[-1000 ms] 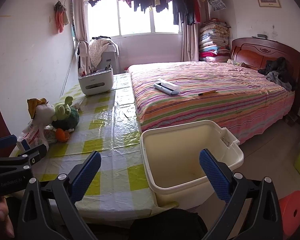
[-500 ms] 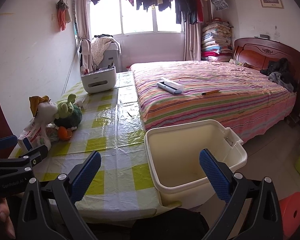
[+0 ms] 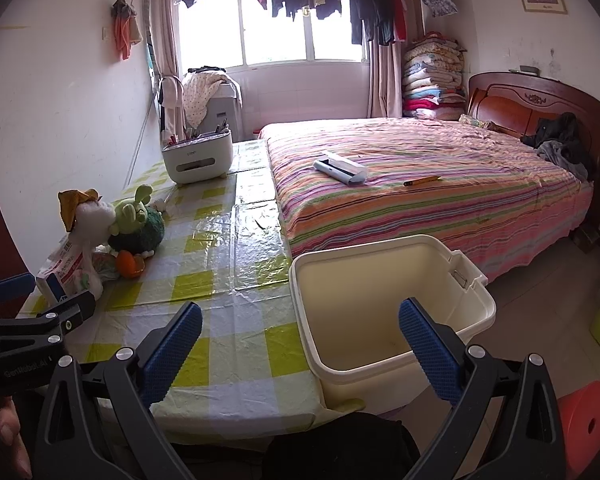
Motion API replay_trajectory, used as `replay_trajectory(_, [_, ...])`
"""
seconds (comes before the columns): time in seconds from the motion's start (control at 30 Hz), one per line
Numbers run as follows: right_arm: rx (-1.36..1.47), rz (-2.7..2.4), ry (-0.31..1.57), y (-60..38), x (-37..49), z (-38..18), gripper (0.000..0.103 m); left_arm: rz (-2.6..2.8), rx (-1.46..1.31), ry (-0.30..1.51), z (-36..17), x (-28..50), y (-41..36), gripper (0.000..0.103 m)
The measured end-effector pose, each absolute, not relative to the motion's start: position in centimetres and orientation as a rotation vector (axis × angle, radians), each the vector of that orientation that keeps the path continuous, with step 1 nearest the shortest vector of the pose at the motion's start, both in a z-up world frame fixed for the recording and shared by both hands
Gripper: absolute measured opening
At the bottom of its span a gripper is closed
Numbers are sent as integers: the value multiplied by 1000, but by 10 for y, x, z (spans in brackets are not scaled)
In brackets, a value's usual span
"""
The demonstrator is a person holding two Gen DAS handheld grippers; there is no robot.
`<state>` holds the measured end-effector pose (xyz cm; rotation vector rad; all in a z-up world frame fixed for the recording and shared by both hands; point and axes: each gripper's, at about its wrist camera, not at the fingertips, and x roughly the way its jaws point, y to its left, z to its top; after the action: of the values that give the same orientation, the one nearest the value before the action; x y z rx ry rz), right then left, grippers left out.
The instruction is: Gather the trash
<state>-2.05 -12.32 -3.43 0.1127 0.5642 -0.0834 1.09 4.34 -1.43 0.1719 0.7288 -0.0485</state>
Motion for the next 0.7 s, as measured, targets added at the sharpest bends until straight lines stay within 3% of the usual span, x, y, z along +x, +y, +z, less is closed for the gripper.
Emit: replay_trajectory(0.7, [91, -98, 563, -124, -22, -33, 96, -51, 176, 728, -14, 8, 42, 94])
